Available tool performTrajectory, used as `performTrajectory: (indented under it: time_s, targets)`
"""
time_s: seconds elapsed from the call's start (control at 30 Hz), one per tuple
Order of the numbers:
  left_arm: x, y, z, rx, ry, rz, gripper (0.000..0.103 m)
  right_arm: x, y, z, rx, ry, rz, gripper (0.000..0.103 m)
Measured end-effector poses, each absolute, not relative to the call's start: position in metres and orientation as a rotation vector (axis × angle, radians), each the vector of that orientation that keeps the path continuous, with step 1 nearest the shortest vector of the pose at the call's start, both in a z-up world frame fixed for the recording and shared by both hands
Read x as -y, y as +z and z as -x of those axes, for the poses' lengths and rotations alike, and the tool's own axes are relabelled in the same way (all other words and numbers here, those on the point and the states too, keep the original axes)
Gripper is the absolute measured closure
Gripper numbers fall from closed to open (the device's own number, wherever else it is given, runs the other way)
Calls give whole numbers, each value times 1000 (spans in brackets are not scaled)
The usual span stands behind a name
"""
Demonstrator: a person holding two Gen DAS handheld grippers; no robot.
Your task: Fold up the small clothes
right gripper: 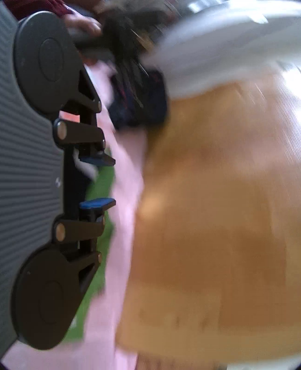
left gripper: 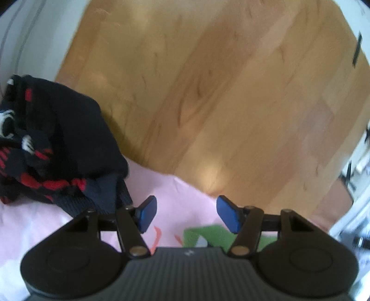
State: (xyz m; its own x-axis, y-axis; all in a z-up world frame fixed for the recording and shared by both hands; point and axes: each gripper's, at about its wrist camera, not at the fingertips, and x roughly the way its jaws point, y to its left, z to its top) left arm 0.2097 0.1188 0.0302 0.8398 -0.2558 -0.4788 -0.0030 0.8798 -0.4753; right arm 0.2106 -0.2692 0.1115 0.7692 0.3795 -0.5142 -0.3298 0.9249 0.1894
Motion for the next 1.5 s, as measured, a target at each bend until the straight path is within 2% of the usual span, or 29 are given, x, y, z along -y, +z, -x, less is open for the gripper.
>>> performTrajectory:
  time_s: [0.1, 0.27, 0.4, 0.47, 0.5, 0.57, 0.73, 0.83, 0.87, 0.9, 1.03, 1.1, 1.2, 1.23, 1.27, 1.3, 1.33, 1.37, 1.43, 1.47, 1.5]
  targets:
    - [-102, 27, -209, -586, -173, 396, 45, 322, 101, -208, -552, 190, -87, 62]
    - [-75, 23, -205, -606, -244, 258, 45, 390, 54, -212, -667, 55, -128, 50]
    - [-51, 16, -201, -624, -318, 150, 45, 397, 32, -230, -685, 24, -155, 39]
    - [-41, 15, -197, -616, -352, 108, 45, 404, 20, -237, -698, 56, -217, 37]
    - [-36, 14, -196, -611, -358, 91, 45, 401, 13, -235, -716, 79, -225, 49]
    - [-33, 16, -193, -603, -350, 75, 45, 395, -1, -246, -726, 41, -146, 93]
    - [-41, 15, -199, -624, -312, 123, 45, 417, -12, -236, -670, -71, -178, 92]
    - [-43, 17, -200, -624, -323, 139, 45, 398, 8, -216, -576, -67, -60, 80]
    - [-42, 17, -199, -621, -332, 133, 45, 392, 18, -207, -531, -22, -47, 68]
    - [-40, 18, -198, -618, -342, 125, 45, 385, 27, -199, -500, 27, -38, 64]
    - [-29, 18, -192, -616, -404, 59, 45, 346, 39, -184, -512, 189, 61, 61]
    - [-23, 15, -189, -631, -443, 15, 46, 333, 36, -180, -524, 217, 97, 51]
    - [-12, 7, -185, -651, -465, -99, 47, 320, 27, -178, -587, 272, 71, 44]
    - [-8, 2, -184, -660, -467, -135, 49, 316, 22, -178, -616, 292, 76, 42]
    - [-3, -4, -184, -673, -472, -175, 62, 311, 16, -178, -641, 298, 98, 36]
    - [2, -9, -184, -684, -474, -206, 72, 307, 10, -181, -665, 291, 117, 34]
    - [7, -14, -183, -670, -465, -238, 77, 305, -2, -183, -706, 275, 122, 35]
    - [9, -14, -181, -648, -467, -255, 89, 306, -7, -182, -672, 268, 90, 41]
    - [9, -10, -178, -633, -467, -253, 94, 297, -3, -176, -650, 284, 131, 81]
    - [7, -8, -177, -620, -467, -238, 95, 293, 1, -175, -651, 276, 138, 96]
    - [5, -4, -177, -610, -461, -222, 95, 290, 5, -173, -630, 268, 142, 97]
